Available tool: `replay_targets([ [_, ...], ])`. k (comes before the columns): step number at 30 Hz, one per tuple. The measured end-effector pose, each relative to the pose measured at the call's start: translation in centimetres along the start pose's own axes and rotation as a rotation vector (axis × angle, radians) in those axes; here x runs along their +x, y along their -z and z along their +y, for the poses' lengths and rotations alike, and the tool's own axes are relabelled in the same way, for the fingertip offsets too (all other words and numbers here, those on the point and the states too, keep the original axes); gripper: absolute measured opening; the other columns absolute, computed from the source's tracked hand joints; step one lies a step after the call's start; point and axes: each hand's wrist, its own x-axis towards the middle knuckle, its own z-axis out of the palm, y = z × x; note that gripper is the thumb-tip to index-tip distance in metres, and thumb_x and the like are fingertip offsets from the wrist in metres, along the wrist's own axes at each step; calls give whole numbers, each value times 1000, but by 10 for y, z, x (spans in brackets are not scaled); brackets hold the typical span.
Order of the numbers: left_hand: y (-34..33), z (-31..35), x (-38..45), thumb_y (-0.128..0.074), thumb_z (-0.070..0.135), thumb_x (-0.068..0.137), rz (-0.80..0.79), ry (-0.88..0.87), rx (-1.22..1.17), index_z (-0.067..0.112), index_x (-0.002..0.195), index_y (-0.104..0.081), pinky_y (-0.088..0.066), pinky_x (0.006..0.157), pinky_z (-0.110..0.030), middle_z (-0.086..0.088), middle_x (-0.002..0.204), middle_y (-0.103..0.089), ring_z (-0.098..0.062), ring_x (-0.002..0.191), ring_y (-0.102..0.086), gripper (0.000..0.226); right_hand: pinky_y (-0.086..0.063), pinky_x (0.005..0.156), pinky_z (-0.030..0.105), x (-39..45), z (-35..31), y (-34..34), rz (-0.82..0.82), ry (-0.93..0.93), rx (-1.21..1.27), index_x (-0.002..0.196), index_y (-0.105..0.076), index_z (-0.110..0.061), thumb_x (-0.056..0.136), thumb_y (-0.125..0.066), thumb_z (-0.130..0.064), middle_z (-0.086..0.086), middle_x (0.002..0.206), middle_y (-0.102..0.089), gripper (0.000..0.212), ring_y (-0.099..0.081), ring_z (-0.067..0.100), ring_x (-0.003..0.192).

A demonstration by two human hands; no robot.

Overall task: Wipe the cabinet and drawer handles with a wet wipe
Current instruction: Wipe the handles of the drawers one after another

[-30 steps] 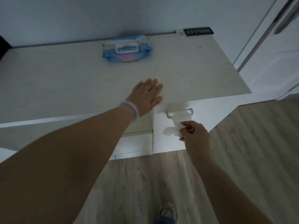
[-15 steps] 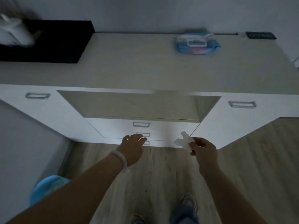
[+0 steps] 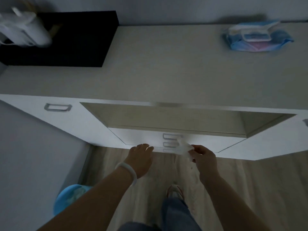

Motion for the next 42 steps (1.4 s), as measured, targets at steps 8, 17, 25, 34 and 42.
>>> replay_targets([
  [8, -26, -51, 80, -36, 37, 85, 104, -221, 2, 10, 117, -67, -55, 83, -41, -13, 123, -64, -31, 112, -64, 52, -45, 59, 24, 58, 33, -51, 276, 24, 23, 92, -71, -12, 87, -63, -5, 2, 78, -68, 11, -57, 15, 66],
  [17, -73, -67, 189, -32, 40, 93, 208, -457, 98, 16, 142, -44, -33, 109, -49, -10, 151, -38, -30, 139, -37, 56, -52, 63, 32, 104, 103, -93, 567, 109, 111, 87, -70, -25, 84, -61, -8, 3, 88, -69, 20, -65, 21, 79],
  [25, -77, -81, 221, -20, 42, 101, 293, -519, 246, 22, 152, -22, -20, 117, -48, -4, 160, -18, -24, 148, -16, 55, -49, 69, 13, 126, 113, -103, 485, 526, -224, 100, -71, -18, 86, -62, 1, -4, 102, -58, 25, -59, 5, 75],
  [34, -87, -84, 223, -19, 43, 102, 372, -516, 277, 24, 154, -12, -18, 117, -46, 0, 162, -8, -19, 149, -7, 55, -50, 77, 14, 151, 145, -104, 414, 746, -410, 109, -67, -9, 89, -60, -8, -1, 116, -47, 21, -57, 10, 87],
  [42, -98, -87, 226, -12, 44, 103, 514, -541, 279, 26, 153, -15, -23, 117, -43, 3, 160, -14, -14, 148, -11, 53, -42, 76, 11, 164, 161, -110, 454, 935, -295, 93, -73, -19, 92, -46, -31, -17, 104, -53, 29, -58, 5, 93],
])
